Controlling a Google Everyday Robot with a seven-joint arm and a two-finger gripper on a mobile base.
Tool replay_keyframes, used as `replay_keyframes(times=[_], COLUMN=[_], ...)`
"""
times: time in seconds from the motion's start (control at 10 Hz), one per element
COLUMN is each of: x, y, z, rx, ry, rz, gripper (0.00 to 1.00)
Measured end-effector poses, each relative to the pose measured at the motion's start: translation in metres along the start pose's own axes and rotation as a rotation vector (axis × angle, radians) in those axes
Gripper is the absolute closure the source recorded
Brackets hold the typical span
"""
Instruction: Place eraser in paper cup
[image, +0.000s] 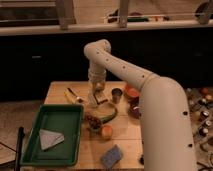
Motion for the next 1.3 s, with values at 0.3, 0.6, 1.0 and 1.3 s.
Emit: replay_keyframes(times=[0.3,0.6,1.0,1.3], x=[0.006,0.012,0.016,0.017], y=[-0.009,-0.014,-0.018,-0.016], z=[0.002,0.004,0.007,0.009], rx=[0.010,0.020,0.039,0.047], ry=[-0.029,-0.061,-0.102,-0.110], rz=[-0.006,-0.002,0.009,0.022], gripper=[1.00,0.93,0.52,0.25])
